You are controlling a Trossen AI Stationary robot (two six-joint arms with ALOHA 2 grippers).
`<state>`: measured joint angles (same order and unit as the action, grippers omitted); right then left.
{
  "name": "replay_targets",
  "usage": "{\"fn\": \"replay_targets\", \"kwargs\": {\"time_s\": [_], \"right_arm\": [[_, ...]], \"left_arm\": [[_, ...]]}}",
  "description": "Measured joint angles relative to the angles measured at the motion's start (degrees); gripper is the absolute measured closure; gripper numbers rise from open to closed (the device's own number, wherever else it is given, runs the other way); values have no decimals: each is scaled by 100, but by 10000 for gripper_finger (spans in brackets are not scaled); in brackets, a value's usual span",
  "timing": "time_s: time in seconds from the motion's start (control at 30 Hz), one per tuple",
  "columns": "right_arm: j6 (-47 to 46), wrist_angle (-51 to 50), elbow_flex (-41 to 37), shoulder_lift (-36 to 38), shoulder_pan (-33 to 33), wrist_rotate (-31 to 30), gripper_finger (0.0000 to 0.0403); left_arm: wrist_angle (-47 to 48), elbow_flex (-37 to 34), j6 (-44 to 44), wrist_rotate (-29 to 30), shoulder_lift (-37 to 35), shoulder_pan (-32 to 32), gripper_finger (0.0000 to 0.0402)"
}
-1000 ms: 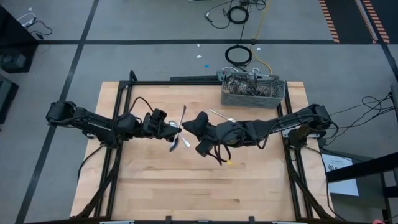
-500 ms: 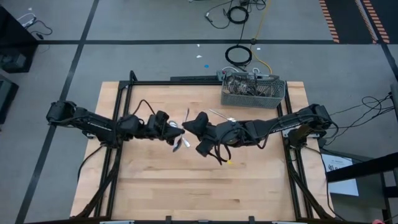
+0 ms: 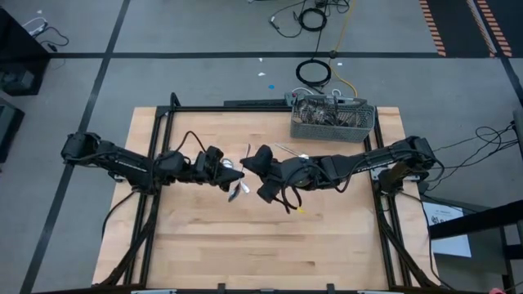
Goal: Sort silverware
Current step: Put the silver spoon into the gray utensil holder
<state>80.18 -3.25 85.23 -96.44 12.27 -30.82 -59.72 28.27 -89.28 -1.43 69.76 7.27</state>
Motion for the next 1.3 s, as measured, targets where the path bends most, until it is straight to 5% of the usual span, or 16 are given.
{"fn": "replay_targets", "kwargs": {"time_s": [0.47, 0.97, 1.3], "right_arm": [[-233, 176, 0, -285, -112, 410, 289], [-216, 852, -2, -431, -74, -472, 364], [-1914, 466, -2, -411, 14, -388, 389]], "left_arm": [[90, 0, -38, -48, 0, 0, 379], [62, 0, -5, -198, -11, -34, 379], [-154, 0, 287, -221, -7, -106, 322]]}}
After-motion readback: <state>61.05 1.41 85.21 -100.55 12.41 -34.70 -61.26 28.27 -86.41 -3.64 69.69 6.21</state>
